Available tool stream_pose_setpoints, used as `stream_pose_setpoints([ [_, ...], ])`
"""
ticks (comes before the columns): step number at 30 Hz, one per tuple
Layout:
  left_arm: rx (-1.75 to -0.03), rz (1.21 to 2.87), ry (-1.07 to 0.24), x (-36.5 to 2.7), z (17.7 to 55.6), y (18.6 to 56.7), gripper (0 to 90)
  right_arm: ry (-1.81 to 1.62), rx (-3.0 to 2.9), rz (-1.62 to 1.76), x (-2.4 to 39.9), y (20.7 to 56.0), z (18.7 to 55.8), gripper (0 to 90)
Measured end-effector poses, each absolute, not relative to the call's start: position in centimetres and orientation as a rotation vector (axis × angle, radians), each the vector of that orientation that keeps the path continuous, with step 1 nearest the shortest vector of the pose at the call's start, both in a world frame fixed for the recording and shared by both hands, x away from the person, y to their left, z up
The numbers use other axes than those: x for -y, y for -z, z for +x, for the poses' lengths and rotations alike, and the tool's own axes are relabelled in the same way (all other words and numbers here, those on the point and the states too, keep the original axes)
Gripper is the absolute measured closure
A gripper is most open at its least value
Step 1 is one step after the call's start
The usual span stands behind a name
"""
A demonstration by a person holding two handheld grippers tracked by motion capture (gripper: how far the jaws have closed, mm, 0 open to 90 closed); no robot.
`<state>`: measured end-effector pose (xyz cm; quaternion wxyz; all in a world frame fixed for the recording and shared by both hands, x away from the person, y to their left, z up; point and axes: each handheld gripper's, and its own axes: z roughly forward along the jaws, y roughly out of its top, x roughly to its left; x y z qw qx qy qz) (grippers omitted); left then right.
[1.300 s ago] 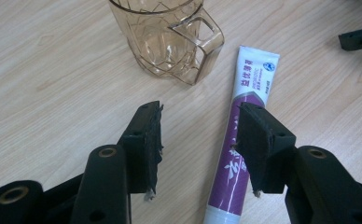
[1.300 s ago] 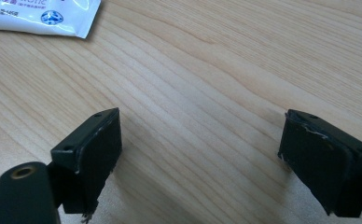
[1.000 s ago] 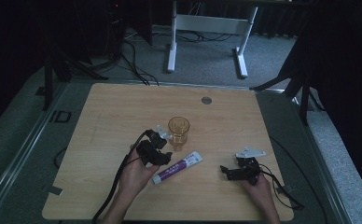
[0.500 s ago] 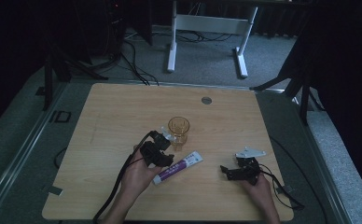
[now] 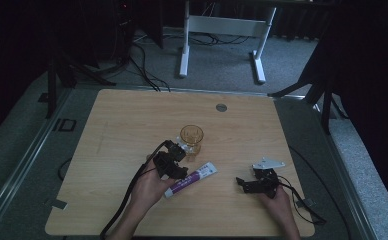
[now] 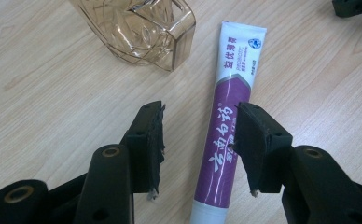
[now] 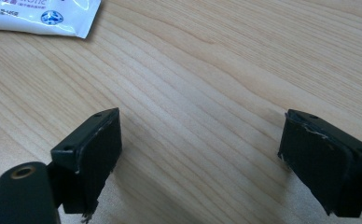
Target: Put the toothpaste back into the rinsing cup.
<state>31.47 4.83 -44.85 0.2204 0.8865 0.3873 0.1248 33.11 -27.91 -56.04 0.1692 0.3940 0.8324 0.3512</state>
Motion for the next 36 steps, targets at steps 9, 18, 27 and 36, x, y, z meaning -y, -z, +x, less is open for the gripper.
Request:
stream_pose_setpoints([
  [9, -1.057, 2.488, -0.329, -4.3, 31.7, 45.1, 53.1, -0.998, -2.366, 1.120, 27.9, 56.0, 33.1, 12.6],
  [18, -1.044, 2.512, -0.317, -4.0, 31.9, 45.2, 53.8, -0.998, -2.366, 1.120, 27.9, 56.0, 33.1, 12.6],
  [27, -1.037, 2.550, -0.296, -3.4, 32.2, 45.7, 54.0, -0.998, -2.366, 1.121, 27.9, 56.0, 33.1, 12.6],
  [36, -1.025, 2.574, -0.289, -3.1, 32.4, 45.9, 55.0, -0.998, -2.366, 1.121, 27.9, 56.0, 33.1, 12.6],
])
